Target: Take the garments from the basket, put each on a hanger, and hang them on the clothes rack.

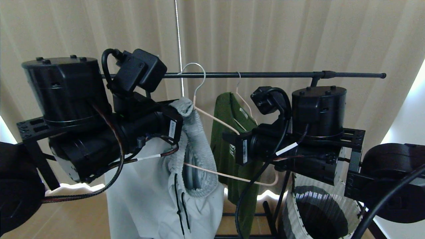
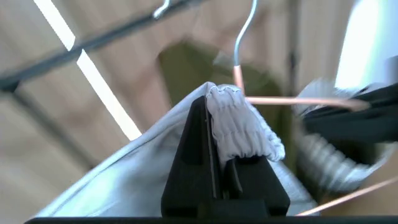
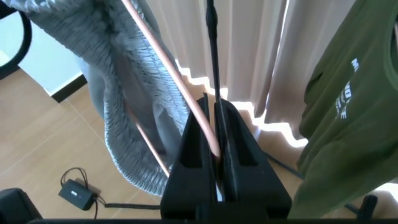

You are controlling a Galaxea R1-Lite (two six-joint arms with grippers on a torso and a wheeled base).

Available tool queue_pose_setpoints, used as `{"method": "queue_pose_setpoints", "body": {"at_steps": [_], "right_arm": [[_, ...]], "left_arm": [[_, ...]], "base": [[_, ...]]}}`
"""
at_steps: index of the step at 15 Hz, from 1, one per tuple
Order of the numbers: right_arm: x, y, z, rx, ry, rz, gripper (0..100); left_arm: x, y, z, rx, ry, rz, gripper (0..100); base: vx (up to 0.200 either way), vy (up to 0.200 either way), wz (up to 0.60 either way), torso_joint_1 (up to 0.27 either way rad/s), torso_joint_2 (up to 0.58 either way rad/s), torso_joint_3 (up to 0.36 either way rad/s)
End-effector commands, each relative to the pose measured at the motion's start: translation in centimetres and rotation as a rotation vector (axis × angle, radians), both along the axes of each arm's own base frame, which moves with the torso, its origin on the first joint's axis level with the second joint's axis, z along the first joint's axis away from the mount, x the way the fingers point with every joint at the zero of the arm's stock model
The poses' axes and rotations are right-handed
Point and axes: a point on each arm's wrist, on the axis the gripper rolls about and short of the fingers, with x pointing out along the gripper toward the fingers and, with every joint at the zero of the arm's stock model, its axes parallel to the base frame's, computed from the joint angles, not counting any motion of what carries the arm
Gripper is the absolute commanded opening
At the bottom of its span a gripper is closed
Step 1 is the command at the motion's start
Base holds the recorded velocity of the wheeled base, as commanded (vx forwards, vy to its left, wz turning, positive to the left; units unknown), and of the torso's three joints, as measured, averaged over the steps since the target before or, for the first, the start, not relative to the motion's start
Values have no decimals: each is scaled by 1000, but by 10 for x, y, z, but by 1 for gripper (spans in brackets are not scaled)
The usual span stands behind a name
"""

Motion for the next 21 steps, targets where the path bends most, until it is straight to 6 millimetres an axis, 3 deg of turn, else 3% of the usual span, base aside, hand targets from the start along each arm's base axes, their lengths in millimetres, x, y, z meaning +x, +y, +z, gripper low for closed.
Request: {"method": "queue_pose_setpoints", "body": {"at_steps": [1,4,17,18,21], "right_arm": [[0,-2,0,-5,-1,-16,0],[5,-7,2,-2,-8,-45,0],[5,-23,25,66,-47,-92,0],[4,-24,26,68,-50,-92,0],[4,-24,26,68,-50,-95,0]], "left_arm": [[-4,2,3,-26,-33,-58,0],[-12,6,4,7,-63,-143,0],[-9,6,-21,102,-18,-137,0],[-9,6,-20,100,-21,-137,100],[-11,7,-19,99,-30,-148,100]], "base": [[0,0,0,0,0,0],[0,0,0,0,0,0],[0,0,0,0,0,0],[0,0,0,0,0,0],[0,0,0,0,0,0]]}}
